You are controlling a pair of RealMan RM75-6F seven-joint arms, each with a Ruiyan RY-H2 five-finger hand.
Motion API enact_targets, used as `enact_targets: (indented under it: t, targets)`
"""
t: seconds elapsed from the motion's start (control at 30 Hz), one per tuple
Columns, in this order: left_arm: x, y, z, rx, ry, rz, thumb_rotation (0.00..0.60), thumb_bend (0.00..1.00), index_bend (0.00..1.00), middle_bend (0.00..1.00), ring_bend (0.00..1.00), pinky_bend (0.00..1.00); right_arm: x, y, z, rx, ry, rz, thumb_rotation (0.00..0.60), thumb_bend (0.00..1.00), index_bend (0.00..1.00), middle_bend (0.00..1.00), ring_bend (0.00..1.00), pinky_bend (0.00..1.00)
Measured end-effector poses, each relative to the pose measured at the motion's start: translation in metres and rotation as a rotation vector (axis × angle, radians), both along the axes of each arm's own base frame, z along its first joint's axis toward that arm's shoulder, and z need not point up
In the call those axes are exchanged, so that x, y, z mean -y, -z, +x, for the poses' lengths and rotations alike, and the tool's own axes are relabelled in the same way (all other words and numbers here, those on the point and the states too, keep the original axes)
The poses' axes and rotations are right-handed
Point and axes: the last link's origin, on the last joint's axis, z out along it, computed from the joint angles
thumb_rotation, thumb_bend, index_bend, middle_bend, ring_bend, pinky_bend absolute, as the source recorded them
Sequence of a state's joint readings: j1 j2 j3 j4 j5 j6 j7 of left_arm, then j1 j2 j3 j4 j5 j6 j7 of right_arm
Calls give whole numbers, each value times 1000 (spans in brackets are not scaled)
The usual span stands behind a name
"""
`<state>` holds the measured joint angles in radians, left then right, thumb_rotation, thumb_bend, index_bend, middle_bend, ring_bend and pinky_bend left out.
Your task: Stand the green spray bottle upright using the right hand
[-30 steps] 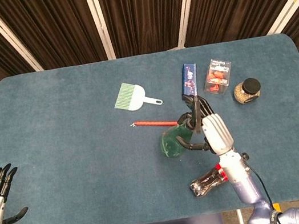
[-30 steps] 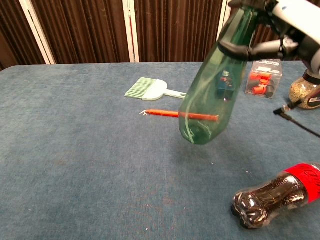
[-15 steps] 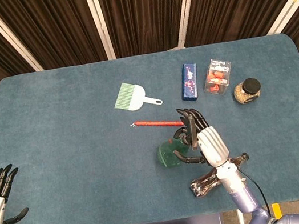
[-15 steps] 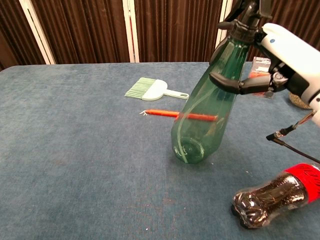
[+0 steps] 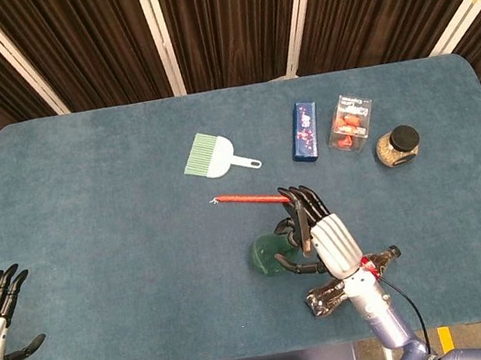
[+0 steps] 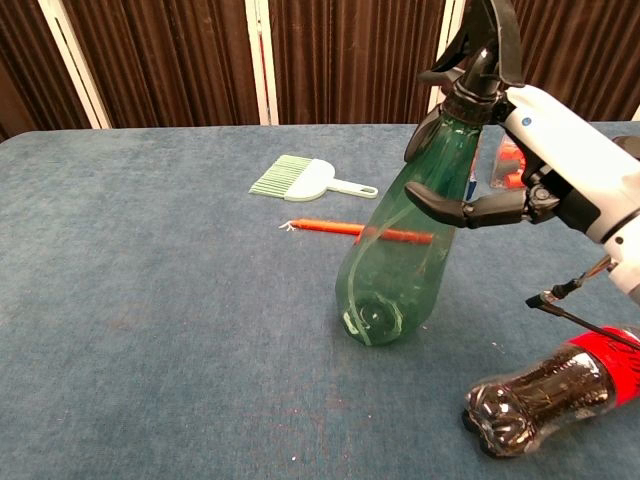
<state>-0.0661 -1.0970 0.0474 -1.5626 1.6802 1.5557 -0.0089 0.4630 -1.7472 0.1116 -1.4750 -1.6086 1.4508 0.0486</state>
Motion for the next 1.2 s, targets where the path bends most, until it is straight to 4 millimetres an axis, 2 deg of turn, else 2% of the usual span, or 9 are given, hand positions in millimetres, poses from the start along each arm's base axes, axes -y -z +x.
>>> enact_targets:
  t: [0.1,0.17,0.3,0.37,0.43,0.57,0.8,1.03,1.2]
  targets:
    - [0,0,0,1,1,-1,600,16,0,0,0,0,-1,1,0,-9,2,6,600,470,831,33,0,0]
    - [0,0,0,1,1,0,600,16,0,0,0,0,-1,2,-1,-15,9,17,600,393,668,5,0,0]
    - [0,0,0,2,1,1,600,16,0,0,0,0,0,3,-2,-39,24,35,600,302,373,0,0,0]
    - [0,0,0,1,0,0,600,16,0,0,0,0,0,2,-2,-50,28,44,600,288,270,0,0,0]
    - [0,0,-1,1,-1,1,600,16,0,0,0,0,0,1,-2,-63,27,46,600,277,212,0,0,0]
    - [0,-1,0,1,0,2,600,16,0,0,0,0,0,-1,0,-74,27,48,600,263,138,0,0,0]
    - [0,-2,0,5,2,5,600,16,0,0,0,0,-2,-8,5,-86,22,32,600,259,102,0,0,0]
    - [2,-3,0,7,6,8,600,16,0,0,0,0,-3,-13,5,-97,23,17,600,255,15,0,0,0]
    - [2,-2,0,8,8,6,600,16,0,0,0,0,-5,-17,6,-98,19,5,600,253,0,0,0,0]
